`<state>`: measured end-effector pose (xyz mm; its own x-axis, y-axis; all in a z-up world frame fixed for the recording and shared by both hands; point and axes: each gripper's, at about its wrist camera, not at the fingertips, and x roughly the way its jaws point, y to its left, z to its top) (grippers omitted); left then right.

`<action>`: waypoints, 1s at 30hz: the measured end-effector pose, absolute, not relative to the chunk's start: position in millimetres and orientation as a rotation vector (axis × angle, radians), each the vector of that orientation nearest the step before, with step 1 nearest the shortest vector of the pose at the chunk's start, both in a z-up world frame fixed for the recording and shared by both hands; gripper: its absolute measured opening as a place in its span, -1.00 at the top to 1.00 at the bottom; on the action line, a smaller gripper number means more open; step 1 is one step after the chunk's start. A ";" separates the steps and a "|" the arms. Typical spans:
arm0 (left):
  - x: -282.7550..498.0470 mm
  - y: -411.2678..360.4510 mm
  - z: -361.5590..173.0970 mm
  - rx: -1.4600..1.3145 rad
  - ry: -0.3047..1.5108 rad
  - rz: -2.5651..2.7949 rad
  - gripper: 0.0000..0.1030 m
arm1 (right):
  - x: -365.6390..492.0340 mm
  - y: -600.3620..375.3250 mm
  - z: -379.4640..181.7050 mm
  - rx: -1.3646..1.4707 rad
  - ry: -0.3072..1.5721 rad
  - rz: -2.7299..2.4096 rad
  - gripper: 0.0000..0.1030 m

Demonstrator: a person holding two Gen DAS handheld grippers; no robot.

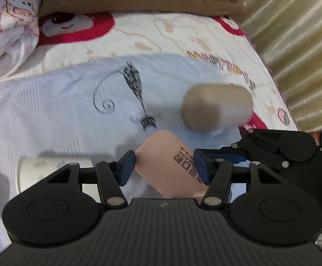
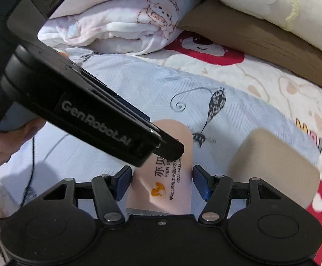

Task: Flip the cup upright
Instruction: 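Lift the pink cup with the left tool while the right tool follows alongside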

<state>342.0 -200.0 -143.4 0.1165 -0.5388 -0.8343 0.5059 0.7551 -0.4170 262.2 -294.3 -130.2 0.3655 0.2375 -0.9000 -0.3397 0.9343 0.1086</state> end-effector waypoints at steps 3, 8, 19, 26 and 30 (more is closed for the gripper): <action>322.3 -197.1 -139.4 0.003 1.241 -0.765 -0.10 | 244.3 -290.4 -128.7 -0.114 1.130 0.390 -0.28; 298.5 -169.9 -140.0 0.043 1.284 -0.752 -0.09 | 225.9 -267.9 -133.5 -0.182 1.130 0.480 -0.28; 276.5 -108.4 -135.7 0.109 1.260 -0.807 -0.09 | 186.3 -176.8 -137.7 -0.875 1.056 0.874 -0.27; 282.7 -117.3 -156.5 0.041 1.211 -0.929 -0.07 | 176.5 -174.4 -136.2 -1.055 0.995 0.941 -0.23; 285.4 -122.0 -168.3 0.015 1.239 -0.995 -0.09 | 165.3 -178.5 -135.5 -1.103 0.948 0.897 -0.15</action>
<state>285.4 -122.0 -168.3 -0.0185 -0.6187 -0.7854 0.6335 0.6005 -0.4880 165.3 -178.5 -135.5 0.3365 0.1122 -0.9350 -0.9273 0.2124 -0.3083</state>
